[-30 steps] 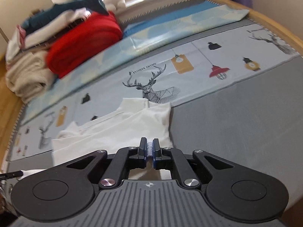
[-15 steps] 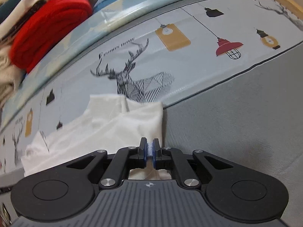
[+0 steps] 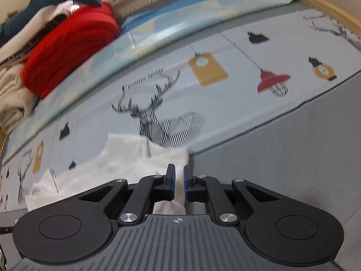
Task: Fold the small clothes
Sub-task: 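Lower the hem onto the shirt and open both tools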
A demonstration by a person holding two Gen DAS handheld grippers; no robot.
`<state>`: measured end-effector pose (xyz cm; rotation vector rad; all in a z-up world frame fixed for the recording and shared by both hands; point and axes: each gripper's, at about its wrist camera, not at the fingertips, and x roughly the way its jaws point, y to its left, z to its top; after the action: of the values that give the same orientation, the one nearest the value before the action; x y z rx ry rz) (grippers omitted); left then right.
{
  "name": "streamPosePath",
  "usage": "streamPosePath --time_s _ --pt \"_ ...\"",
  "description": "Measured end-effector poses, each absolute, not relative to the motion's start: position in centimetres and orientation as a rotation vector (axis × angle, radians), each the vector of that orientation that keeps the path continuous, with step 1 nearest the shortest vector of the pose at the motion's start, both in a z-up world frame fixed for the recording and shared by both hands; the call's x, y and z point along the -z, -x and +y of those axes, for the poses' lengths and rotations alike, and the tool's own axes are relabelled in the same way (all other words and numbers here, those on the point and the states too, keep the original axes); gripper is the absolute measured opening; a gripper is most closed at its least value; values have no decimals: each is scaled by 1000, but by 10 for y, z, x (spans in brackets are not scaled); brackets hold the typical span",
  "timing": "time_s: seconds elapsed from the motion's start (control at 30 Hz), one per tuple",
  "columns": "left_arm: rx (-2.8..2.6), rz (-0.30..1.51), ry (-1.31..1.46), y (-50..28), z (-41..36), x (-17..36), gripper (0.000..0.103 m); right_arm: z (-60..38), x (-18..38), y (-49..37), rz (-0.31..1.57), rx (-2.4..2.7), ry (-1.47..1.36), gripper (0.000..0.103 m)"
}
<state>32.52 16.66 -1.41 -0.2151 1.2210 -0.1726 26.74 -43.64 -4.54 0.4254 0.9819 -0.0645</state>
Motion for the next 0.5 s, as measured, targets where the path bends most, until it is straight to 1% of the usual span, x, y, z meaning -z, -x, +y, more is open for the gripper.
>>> streamPosePath --time_s 0.1,0.23,0.3,0.43,0.5 --pt "198 1231 173 -327 154 20 23 -433 53 -266 1019 41 -407 9" --pt "213 1224 160 -336 143 24 25 -423 61 -270 1055 0 -369 10" --pt "212 1214 167 -342 138 25 30 -418 65 -273 1074 -17 -342 15" --pt "202 1195 175 -354 130 27 31 -411 71 -282 1090 -56 -329 18" --pt "198 1190 189 -361 128 29 31 -411 73 -286 1094 -69 -337 27"
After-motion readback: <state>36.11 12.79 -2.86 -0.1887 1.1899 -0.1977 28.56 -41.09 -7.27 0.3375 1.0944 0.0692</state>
